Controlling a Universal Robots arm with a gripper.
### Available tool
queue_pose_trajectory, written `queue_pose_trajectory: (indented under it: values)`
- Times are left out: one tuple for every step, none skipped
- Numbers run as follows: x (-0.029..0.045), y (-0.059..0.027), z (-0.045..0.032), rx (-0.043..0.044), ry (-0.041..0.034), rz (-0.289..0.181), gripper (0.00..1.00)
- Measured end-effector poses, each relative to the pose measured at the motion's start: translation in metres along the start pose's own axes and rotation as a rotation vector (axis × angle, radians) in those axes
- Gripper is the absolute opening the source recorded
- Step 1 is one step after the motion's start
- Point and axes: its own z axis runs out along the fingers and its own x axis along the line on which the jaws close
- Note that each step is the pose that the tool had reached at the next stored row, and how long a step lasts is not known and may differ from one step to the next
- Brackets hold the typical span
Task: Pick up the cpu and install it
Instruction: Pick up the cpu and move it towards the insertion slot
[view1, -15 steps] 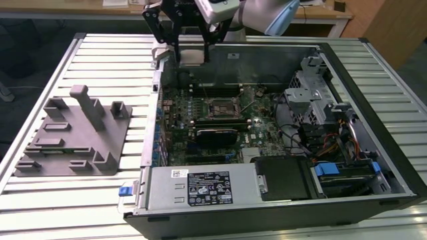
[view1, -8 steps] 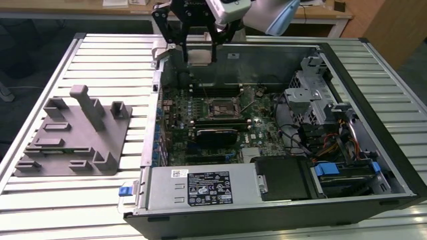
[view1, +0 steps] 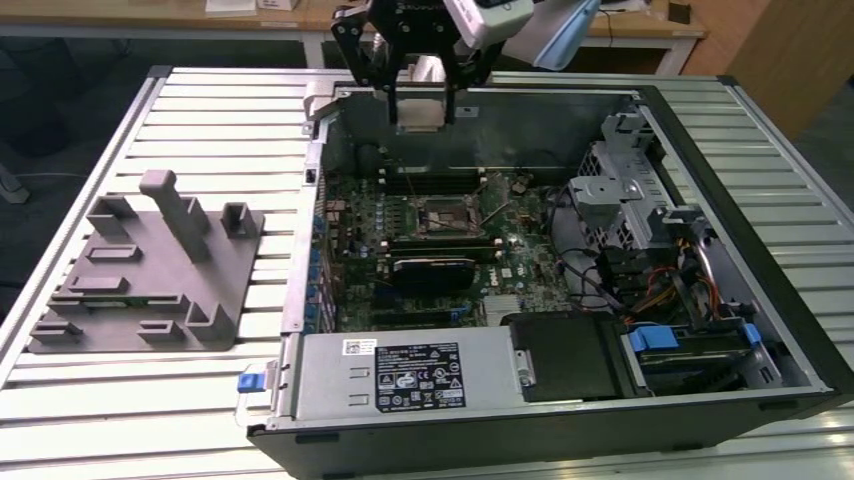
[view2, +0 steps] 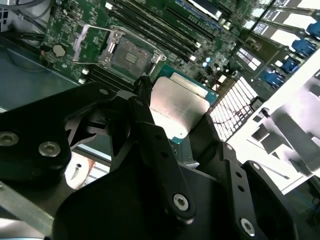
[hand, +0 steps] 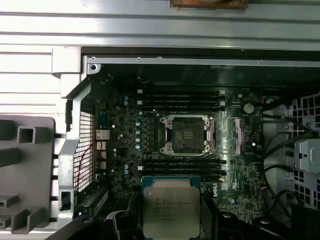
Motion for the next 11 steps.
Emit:
queue_pose_trajectory:
  values:
    - [-0.0021,0.0002,0.0007,0.0,0.0,0.0,0.55]
    - [-0.0039,0.0004,0.0016,0.0001,0.0001,0.0,0.55]
    - [-0.0056,0.0008,0.003,0.0001,0.0,0.0,0.55]
    - [-0.007,0.0011,0.0047,0.0,0.0,0.0,0.55]
    - [-0.0083,0.0015,0.0066,0.0,0.0,0.0,0.55]
    - [-0.0096,0.002,0.0086,0.0,0.0,0.0,0.55]
    - [-0.0107,0.0026,0.0104,0.0001,0.0001,0.0,0.55]
    - [-0.0117,0.0032,0.0123,0.0001,0.0,0.0,0.55]
    - [-0.0127,0.0038,0.0142,-0.0001,0.0,0.0,0.55]
    - [-0.0137,0.0045,0.0161,0.0,0.0,0.0,0.55]
    - [-0.0146,0.0051,0.0179,0.0,0.0,0.0,0.55]
